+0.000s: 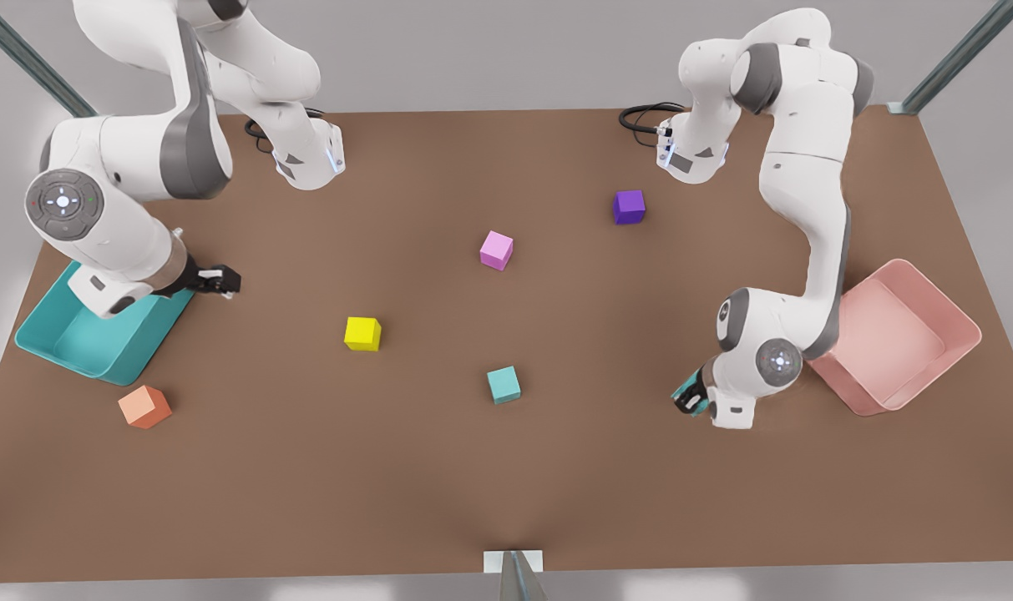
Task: Stack the two blue cubes on top of each other
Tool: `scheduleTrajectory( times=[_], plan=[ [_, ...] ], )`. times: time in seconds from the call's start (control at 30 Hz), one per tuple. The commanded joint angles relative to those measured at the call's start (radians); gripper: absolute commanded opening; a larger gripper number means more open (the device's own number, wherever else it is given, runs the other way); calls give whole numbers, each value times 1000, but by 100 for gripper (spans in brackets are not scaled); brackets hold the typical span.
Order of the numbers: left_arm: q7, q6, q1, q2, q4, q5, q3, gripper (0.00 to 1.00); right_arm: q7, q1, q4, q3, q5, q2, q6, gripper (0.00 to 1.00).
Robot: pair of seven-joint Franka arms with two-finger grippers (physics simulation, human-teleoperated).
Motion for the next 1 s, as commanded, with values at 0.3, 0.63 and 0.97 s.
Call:
scheduleTrajectory(
  times=[0.3, 0.63, 0.97],
  plan=[
    [-458, -166, -314, 252, 445, -12, -38, 43, -310, 8, 8, -1, 2, 1, -84, 100],
    [-389, -42, -400, 367, 560, 43, -15, 43, -310, 10, 5, -1, 2, 1, -86, 100],
    [-392, -7, -412, 419, 620, 43, -16, 47, -310, 10, 2, 1, 2, 2, -87, 100]
  ],
)
